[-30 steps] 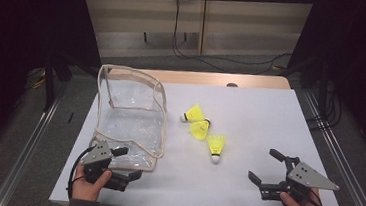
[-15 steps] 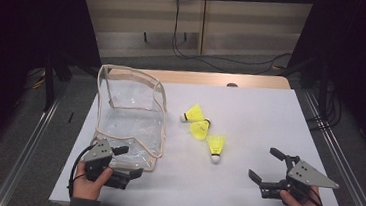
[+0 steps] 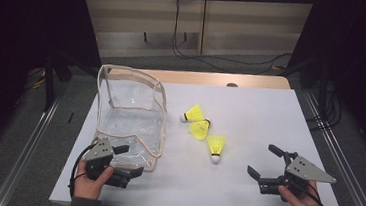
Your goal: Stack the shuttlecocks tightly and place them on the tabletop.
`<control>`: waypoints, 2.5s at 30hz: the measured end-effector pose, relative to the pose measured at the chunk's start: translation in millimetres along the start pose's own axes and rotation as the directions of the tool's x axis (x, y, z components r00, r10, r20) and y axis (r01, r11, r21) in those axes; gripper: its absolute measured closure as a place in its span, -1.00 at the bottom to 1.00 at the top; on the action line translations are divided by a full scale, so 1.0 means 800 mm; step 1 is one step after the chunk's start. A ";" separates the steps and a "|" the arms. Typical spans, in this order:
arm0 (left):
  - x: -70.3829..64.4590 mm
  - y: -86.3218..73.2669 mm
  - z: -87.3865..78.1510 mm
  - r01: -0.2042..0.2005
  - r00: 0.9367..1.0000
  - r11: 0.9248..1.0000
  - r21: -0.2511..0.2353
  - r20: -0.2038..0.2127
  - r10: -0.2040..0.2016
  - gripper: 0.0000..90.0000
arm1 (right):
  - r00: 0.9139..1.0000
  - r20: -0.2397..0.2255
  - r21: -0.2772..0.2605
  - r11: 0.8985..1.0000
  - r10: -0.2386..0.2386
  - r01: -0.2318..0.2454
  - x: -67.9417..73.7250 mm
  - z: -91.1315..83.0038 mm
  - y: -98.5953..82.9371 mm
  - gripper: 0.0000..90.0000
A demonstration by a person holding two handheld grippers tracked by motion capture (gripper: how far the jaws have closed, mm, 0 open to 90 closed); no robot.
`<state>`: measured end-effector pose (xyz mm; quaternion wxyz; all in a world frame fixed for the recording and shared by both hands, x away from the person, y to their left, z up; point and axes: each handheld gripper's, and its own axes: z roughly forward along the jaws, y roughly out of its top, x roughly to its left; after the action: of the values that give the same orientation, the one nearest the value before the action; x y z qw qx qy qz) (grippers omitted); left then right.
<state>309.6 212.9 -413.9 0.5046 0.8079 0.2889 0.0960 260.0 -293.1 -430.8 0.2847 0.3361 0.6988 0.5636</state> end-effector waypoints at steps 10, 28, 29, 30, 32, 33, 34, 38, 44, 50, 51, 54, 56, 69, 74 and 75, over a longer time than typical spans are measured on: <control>0.000 0.000 -0.001 -0.003 1.000 1.000 0.005 0.001 0.003 -0.86 | 1.000 0.002 0.013 1.000 0.003 -0.003 -0.006 0.015 0.008 -0.96; 0.000 0.000 0.000 0.001 1.000 1.000 -0.002 0.004 -0.001 -0.86 | 1.000 -0.030 0.049 0.999 0.002 -0.001 -0.006 0.056 0.017 -0.96; 0.001 0.000 0.000 0.001 1.000 1.000 -0.001 0.004 -0.001 -0.86 | 0.999 -0.032 0.056 0.998 0.002 0.000 -0.005 0.058 0.017 -0.96; 0.001 0.000 0.000 0.002 1.000 1.000 -0.002 0.004 -0.002 -0.86 | 0.999 -0.034 0.062 0.998 -0.002 0.004 -0.004 0.061 0.017 -0.96; 0.001 0.000 0.001 0.002 1.000 1.000 -0.001 0.003 -0.002 -0.86 | 0.999 -0.037 0.073 0.997 -0.004 0.007 -0.003 0.065 0.018 -0.96; 0.001 0.000 0.001 0.002 1.000 1.000 -0.001 0.004 -0.002 -0.87 | 0.999 -0.037 0.078 0.997 -0.005 0.007 -0.003 0.066 0.019 -0.96; 0.001 0.000 0.001 0.004 1.000 1.000 -0.003 0.005 -0.004 -0.86 | 0.999 -0.038 0.075 0.997 -0.006 0.009 -0.004 0.068 0.020 -0.96; 0.001 -0.001 0.001 0.005 1.000 1.000 -0.003 0.005 -0.005 -0.87 | 0.999 -0.035 0.080 0.997 0.014 -0.011 -0.006 0.073 0.024 -0.96; 0.001 -0.001 0.001 0.005 1.000 1.000 -0.002 0.005 -0.005 -0.87 | 0.999 -0.039 0.100 0.995 0.029 -0.025 -0.008 0.081 0.027 -0.96; 0.002 -0.001 0.002 0.003 1.000 1.000 -0.002 0.007 -0.003 -0.87 | 0.999 -0.044 0.124 0.992 0.030 -0.024 -0.005 0.095 0.034 -0.96; 0.002 -0.001 0.002 0.007 1.000 1.000 -0.008 0.009 -0.007 -0.87 | 0.999 -0.042 0.124 0.992 0.026 -0.020 -0.004 0.098 0.036 -0.95; 0.003 -0.001 0.002 0.002 1.000 1.000 -0.005 0.010 -0.002 -0.87 | 0.998 -0.051 0.132 0.991 0.037 -0.030 -0.003 0.107 0.041 -0.95; 0.003 -0.002 0.002 0.006 1.000 1.000 -0.007 0.013 -0.006 -0.87 | 0.997 -0.061 0.144 0.989 0.051 -0.042 -0.003 0.112 0.042 -0.95; 0.004 -0.002 0.003 0.009 1.000 1.000 -0.008 0.015 -0.009 -0.87 | 0.996 -0.067 0.196 0.980 0.056 -0.042 -0.004 0.138 0.050 -0.95; 0.004 -0.002 0.003 0.008 1.000 1.000 -0.005 0.014 -0.008 -0.87 | 0.997 -0.063 0.202 0.979 0.048 -0.034 -0.005 0.145 0.056 -0.95; 0.004 -0.002 0.003 0.009 1.000 1.000 -0.006 0.014 -0.009 -0.87 | 0.997 -0.061 0.199 0.979 0.052 -0.039 -0.005 0.146 0.057 -0.95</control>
<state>312.4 213.5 -416.5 0.5096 0.8056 0.2888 0.0889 359.8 -220.7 -410.0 0.2137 0.3597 0.7526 0.5084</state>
